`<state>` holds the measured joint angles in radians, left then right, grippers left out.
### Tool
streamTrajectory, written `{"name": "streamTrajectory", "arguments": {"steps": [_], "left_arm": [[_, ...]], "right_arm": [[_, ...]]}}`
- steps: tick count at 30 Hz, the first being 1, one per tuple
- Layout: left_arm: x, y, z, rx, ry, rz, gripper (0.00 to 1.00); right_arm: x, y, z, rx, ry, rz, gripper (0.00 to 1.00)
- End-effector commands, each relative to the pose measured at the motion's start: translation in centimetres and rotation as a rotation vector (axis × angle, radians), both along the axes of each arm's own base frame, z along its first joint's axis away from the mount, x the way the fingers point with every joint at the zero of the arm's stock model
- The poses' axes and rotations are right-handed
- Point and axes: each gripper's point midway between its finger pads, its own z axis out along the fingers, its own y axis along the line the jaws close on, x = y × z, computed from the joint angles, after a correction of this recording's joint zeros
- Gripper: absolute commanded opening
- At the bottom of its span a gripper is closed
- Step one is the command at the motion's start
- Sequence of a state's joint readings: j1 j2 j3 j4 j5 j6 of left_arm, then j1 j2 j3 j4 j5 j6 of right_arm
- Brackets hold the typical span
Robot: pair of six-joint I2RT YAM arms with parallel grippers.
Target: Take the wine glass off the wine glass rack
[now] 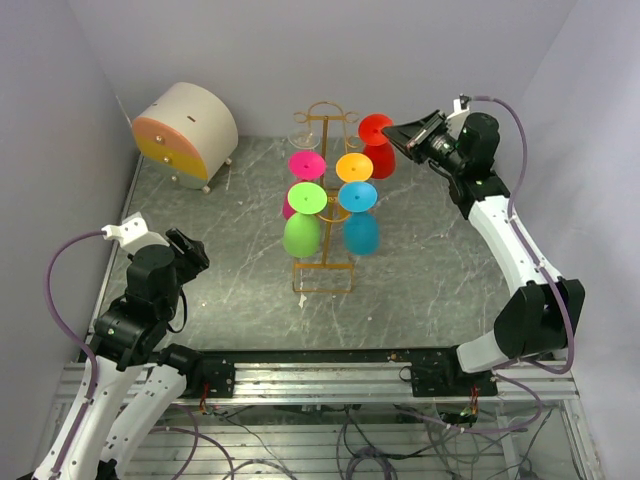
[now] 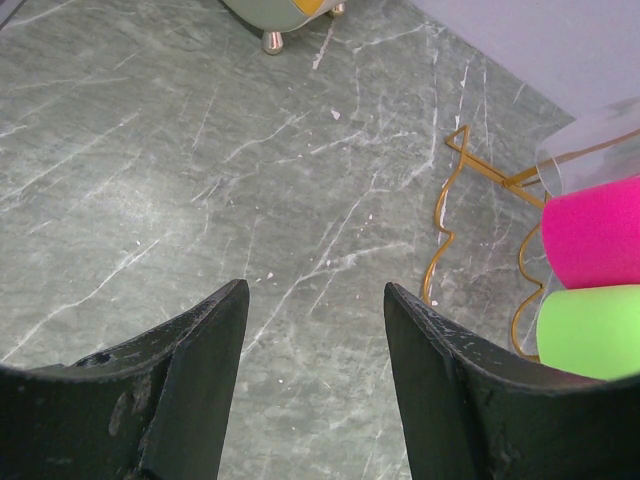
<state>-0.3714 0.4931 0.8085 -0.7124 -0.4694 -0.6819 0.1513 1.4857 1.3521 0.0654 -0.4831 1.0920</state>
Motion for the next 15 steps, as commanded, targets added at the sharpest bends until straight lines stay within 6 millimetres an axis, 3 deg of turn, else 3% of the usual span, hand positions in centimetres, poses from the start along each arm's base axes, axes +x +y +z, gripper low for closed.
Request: {"name": "streamTrajectory", "arguments": {"steps": [1, 8, 15], "left_arm": [[0.0, 0.2, -0.1, 0.003, 0.003, 0.016, 0.67], [0.0, -0.7, 0.8, -0.006, -0.034, -0.044, 0.68], [-1.4, -1.7, 3.1, -0.050, -0.138, -0.138, 0.74]], "right_arm": [[-0.4, -0.9, 1.7, 0.050, -0.060, -0.023, 0.00], [-2.7, -3.7, 4.7, -0.047, -0.185, -0.128, 0.00], [-7.3, -5.4, 8.3, -0.289, -0.368, -0.183, 0.00]]}}
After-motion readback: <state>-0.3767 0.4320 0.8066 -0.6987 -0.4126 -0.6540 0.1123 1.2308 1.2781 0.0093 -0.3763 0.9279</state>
